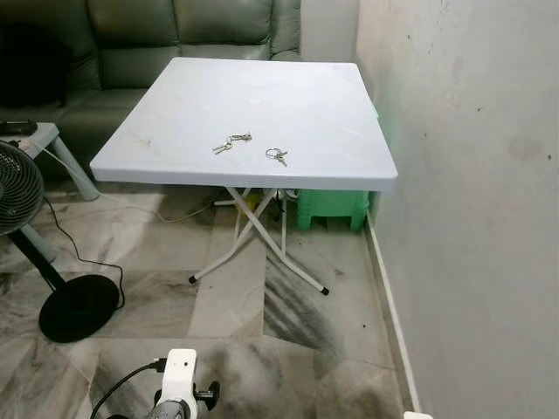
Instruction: Hang keys on a hook
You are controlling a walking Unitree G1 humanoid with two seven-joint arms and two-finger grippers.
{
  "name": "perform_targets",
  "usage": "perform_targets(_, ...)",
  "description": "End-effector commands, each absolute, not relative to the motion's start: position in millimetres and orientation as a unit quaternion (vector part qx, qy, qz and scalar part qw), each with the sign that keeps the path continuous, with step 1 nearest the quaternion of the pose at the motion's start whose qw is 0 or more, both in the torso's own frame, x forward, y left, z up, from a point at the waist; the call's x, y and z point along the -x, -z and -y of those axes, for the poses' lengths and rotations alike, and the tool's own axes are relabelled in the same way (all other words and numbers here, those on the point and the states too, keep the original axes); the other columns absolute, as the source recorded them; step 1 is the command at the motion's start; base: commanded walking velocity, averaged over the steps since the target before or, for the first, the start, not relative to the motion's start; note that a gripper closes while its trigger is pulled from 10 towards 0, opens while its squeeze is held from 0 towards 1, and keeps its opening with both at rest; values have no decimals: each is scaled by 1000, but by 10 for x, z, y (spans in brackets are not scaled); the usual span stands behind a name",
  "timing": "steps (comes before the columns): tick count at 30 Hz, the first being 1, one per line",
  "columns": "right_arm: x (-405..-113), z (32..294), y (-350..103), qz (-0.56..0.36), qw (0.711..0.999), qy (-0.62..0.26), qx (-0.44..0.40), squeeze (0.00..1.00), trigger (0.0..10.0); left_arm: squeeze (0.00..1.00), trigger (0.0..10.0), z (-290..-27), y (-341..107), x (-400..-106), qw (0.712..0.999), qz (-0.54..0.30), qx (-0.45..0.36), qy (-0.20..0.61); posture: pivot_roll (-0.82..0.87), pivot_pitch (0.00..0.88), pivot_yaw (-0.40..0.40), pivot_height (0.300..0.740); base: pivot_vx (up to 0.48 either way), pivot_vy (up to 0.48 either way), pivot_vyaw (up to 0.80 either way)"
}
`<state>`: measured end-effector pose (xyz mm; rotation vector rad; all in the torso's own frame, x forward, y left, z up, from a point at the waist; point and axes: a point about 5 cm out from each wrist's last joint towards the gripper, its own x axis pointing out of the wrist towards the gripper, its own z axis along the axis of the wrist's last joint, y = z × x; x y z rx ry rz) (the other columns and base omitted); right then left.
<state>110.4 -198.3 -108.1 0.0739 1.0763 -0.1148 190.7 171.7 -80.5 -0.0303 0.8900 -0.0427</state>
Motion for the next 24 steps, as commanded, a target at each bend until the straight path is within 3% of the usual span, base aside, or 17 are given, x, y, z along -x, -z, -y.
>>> perform_targets(1,-1010,1969,1112,-528,846,59,-39,0,10000,0,10000,-1755,786,-1936,905,-425,12,15,-48,0,23,740,0,0,0)
perform_targets(24,-997,1958,1117,-528,846,61,-44,0,10000,0,10000,-1771,805,-1899,902,-432,13,11,-50,0,25,740,0,0,0)
